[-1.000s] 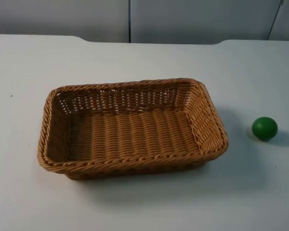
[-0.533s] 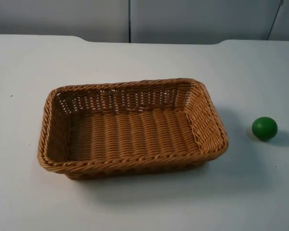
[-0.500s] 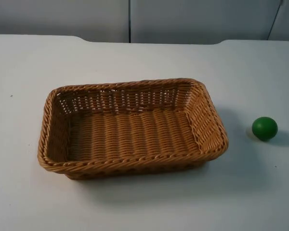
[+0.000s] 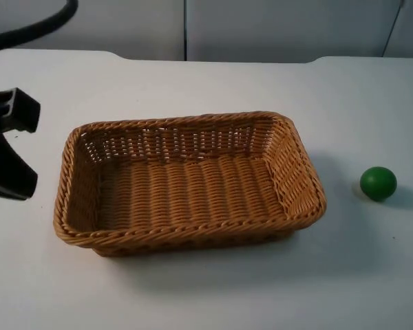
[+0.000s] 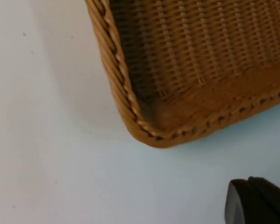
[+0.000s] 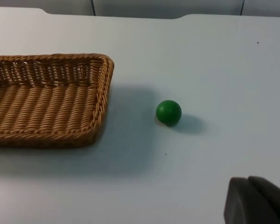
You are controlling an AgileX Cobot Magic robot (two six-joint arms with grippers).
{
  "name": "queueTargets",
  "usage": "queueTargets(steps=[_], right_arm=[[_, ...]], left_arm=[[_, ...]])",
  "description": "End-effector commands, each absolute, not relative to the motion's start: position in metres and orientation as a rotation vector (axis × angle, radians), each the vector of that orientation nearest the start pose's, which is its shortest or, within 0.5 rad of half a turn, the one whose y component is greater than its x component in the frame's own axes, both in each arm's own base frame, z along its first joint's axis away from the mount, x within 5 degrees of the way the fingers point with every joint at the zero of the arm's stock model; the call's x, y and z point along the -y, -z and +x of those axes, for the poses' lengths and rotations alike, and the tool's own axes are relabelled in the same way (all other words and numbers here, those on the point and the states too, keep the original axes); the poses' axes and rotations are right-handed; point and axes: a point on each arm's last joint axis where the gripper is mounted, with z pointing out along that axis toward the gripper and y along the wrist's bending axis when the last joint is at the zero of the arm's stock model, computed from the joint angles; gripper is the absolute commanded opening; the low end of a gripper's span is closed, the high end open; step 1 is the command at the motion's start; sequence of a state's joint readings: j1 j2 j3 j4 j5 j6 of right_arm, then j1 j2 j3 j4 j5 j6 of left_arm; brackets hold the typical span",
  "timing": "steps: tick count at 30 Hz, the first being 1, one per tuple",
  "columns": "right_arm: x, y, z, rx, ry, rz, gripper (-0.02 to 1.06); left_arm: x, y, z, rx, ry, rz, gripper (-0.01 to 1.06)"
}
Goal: Pick up the basket with the left hand and place the ball into the basket with the right hand.
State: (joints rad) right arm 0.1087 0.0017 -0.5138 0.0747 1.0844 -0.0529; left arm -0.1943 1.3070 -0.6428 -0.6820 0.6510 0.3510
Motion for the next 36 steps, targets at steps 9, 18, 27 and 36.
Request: queueTargets(steps=[9,18,27,36], right_arm=[[-0.005,-0.278,-0.008,-2.048,-0.130,-0.174,0.00],[-0.005,-0.278,-0.008,-2.048,-0.130,-0.174,0.00],[-0.005,-0.278,-0.008,-2.048,-0.130,-0.174,0.00],[-0.005,-0.278,-0.008,-2.048,-0.130,-0.174,0.00]], left_arm=[[0.078,-0.194,0.258,-2.706,0.519,0.081,0.00],[0.077,-0.180,0.282,-2.725,0.407,0.148,0.06],[0.079,-0.167,0.302,-2.730,0.408,0.051,0.60],[0.081,-0.144,0.318,-2.764,0.377,0.047,0.61]])
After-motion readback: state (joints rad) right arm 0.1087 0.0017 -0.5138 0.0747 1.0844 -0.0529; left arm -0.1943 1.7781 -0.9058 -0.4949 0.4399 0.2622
